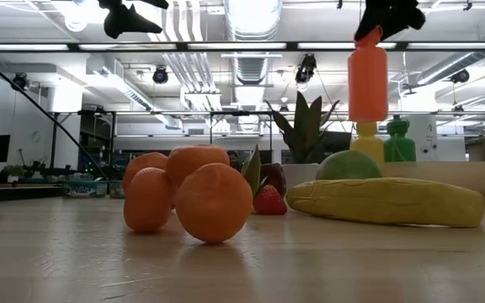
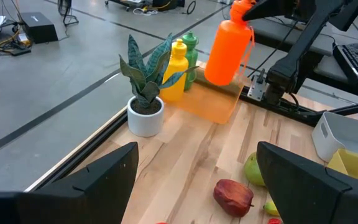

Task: Pick & Place Food Item
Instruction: Put the orange water bottle into the orange bin

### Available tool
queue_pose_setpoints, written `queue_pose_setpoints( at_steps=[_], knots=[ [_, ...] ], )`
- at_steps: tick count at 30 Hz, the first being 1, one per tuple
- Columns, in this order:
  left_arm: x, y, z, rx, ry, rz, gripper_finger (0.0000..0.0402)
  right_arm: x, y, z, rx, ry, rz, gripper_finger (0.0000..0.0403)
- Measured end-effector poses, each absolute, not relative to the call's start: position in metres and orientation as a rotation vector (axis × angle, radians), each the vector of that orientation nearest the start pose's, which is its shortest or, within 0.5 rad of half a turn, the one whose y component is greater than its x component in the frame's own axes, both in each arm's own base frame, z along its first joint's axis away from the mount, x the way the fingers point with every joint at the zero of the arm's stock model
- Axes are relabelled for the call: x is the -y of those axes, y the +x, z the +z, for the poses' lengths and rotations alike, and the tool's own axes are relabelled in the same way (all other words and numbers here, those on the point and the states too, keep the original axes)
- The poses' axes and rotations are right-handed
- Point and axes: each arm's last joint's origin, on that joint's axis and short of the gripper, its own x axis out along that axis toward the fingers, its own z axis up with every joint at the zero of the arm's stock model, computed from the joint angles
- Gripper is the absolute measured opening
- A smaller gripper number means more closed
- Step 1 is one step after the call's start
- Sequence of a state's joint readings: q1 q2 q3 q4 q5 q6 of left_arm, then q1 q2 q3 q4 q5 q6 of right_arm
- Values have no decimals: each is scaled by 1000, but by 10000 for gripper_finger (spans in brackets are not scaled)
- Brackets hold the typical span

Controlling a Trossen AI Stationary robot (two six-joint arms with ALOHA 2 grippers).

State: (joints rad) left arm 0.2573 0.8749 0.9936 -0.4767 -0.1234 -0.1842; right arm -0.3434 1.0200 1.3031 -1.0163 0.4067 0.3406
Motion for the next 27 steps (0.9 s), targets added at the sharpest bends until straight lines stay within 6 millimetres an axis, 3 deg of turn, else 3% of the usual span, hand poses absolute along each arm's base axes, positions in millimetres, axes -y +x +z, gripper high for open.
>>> queue_pose_setpoints(
  at_steps=[7, 16, 27],
  knots=[
    [-49, 171, 361, -324, -204, 409, 332, 78, 151, 380, -605, 344, -960, 218],
    [-49, 171, 361, -324, -204, 409, 332, 89, 162, 358, -572, 343, -1079, 218],
    [-49, 171, 361, -324, -204, 409, 332, 99, 165, 318, -586, 382, -1199, 218]
  ],
)
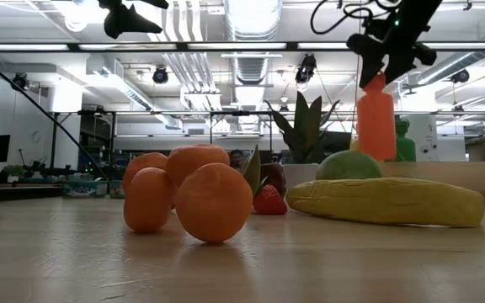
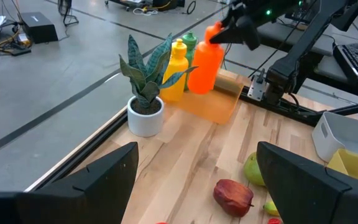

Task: Pick & Place Food Item
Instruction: Put the orange water bottle into the orange bin

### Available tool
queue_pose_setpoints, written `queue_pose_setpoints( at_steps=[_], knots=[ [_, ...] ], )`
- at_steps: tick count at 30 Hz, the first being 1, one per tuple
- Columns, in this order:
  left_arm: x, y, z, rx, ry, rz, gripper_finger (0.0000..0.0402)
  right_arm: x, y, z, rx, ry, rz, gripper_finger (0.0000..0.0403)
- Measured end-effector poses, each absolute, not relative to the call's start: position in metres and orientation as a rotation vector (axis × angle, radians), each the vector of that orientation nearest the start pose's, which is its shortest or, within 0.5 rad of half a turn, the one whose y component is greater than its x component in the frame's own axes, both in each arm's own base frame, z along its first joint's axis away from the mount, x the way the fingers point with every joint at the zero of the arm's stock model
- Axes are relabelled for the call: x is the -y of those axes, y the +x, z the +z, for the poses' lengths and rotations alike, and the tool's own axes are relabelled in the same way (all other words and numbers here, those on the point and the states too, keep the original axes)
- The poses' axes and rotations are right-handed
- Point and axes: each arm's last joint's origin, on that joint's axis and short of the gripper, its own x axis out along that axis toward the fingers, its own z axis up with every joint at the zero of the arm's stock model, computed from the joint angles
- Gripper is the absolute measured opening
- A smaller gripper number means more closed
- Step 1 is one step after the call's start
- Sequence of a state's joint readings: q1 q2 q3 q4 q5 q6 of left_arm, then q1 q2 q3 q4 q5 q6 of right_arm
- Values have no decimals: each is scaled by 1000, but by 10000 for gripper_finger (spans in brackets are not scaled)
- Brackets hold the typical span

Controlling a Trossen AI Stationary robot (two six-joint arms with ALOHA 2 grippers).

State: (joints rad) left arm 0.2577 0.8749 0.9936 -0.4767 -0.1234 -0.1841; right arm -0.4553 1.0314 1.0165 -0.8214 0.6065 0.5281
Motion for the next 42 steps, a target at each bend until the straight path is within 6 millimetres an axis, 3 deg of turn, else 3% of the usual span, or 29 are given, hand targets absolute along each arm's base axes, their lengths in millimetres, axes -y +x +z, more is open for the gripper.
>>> queue_pose_setpoints(
  at_steps=[11, 22, 33, 42],
  knots=[
    [-49, 171, 361, -324, -204, 409, 332, 95, 149, 302, -482, 435, -1369, 218],
    [-49, 171, 361, -324, -204, 409, 332, 87, 128, 288, -488, 480, -1509, 218],
    [-49, 171, 361, -324, -204, 409, 332, 85, 123, 260, -494, 498, -1607, 218],
    [-49, 171, 361, -324, -204, 409, 332, 85, 122, 256, -489, 492, -1627, 218]
  ],
)
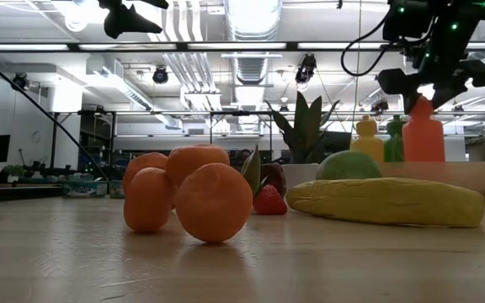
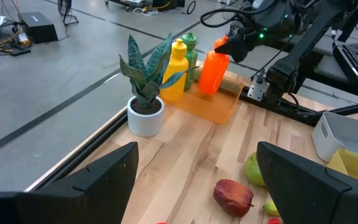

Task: Pick & Place Food Item
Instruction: Put the orange water bottle into the orange bin, then put the violet water bottle into the orange bin

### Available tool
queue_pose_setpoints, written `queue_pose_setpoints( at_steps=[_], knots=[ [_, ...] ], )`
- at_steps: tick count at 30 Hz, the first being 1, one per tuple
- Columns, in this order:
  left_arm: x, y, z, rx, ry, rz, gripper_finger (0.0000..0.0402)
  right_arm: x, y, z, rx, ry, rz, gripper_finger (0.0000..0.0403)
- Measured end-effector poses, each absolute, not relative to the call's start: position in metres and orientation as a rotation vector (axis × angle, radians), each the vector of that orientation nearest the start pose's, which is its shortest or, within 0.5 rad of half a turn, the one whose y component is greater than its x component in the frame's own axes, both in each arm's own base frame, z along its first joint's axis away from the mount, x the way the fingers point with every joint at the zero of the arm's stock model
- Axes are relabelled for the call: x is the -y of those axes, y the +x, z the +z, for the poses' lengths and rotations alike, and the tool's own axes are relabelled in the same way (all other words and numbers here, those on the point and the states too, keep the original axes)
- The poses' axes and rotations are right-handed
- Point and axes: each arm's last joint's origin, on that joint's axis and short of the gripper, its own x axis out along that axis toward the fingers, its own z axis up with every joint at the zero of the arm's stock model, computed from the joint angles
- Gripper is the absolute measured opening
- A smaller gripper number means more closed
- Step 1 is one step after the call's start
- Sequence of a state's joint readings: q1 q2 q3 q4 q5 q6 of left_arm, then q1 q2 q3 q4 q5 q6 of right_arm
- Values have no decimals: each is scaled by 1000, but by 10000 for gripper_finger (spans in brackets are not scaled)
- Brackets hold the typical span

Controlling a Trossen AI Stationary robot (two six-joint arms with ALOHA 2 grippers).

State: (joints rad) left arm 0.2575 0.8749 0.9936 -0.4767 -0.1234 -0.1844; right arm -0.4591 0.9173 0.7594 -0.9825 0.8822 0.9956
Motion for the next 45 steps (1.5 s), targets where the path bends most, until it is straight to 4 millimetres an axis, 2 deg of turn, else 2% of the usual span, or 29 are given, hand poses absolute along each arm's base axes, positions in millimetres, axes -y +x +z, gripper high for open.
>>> queue_pose_setpoints(
  at_steps=[11, 17, 27, 31, 38, 45],
  knots=[
    [-49, 171, 361, -324, -204, 409, 332, 86, 123, 235, -482, 487, -1632, 218],
    [-49, 171, 361, -324, -204, 409, 332, 86, 122, 232, -484, 478, -1634, 221],
    [-49, 171, 361, -324, -204, 409, 332, 85, 122, 231, -506, 474, -1630, 291],
    [-49, 171, 361, -324, -204, 409, 332, 85, 122, 231, -498, 478, -1630, 305],
    [-49, 171, 361, -324, -204, 409, 332, 85, 122, 250, -419, 501, -1608, 308],
    [-49, 171, 361, -324, -204, 409, 332, 84, 120, 280, -415, 421, -1536, 308]
  ],
)
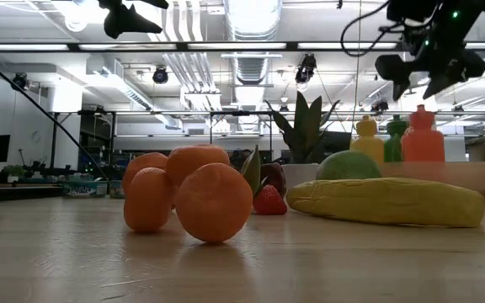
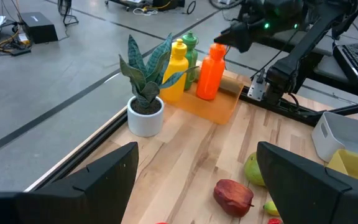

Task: Pick & Place Food Item
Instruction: Put the violet water bottle into the orange bin

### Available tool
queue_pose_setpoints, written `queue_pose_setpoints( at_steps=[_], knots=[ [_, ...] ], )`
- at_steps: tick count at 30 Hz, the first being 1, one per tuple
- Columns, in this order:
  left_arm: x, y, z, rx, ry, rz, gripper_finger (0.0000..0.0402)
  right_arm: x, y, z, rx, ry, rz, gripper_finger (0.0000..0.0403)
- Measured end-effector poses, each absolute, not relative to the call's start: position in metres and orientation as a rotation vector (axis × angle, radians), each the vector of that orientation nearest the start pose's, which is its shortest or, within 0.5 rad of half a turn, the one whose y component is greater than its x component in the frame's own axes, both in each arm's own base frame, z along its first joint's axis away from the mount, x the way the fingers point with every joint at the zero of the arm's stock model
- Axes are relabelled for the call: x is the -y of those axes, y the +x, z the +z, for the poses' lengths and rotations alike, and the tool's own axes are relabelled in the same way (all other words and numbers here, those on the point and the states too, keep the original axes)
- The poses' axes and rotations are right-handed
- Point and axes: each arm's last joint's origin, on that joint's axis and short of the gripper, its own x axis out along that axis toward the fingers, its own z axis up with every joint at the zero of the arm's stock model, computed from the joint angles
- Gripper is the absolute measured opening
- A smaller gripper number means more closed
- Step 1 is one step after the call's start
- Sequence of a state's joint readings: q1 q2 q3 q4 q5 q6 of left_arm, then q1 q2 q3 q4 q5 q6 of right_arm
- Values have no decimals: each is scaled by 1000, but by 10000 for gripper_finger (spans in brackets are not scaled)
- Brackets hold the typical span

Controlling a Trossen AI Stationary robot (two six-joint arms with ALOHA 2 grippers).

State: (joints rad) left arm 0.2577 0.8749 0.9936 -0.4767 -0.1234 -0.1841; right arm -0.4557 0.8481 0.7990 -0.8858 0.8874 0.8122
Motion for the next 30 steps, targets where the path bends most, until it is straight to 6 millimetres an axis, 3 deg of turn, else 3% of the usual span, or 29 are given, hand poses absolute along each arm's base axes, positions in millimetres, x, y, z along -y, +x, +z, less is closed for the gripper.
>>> queue_pose_setpoints(
  at_steps=[6, 13, 22, 30],
  knots=[
    [-49, 171, 361, -324, -204, 409, 332, 78, 114, 314, -360, 434, -1402, 308],
    [-49, 170, 361, -323, -204, 409, 332, 63, 116, 345, -250, 317, -1175, 308],
    [-49, 170, 361, -323, -204, 409, 332, 39, 128, 355, -241, 113, -845, 308],
    [-49, 170, 361, -323, -204, 409, 332, 22, 138, 356, -240, 96, -536, 308]
  ],
)
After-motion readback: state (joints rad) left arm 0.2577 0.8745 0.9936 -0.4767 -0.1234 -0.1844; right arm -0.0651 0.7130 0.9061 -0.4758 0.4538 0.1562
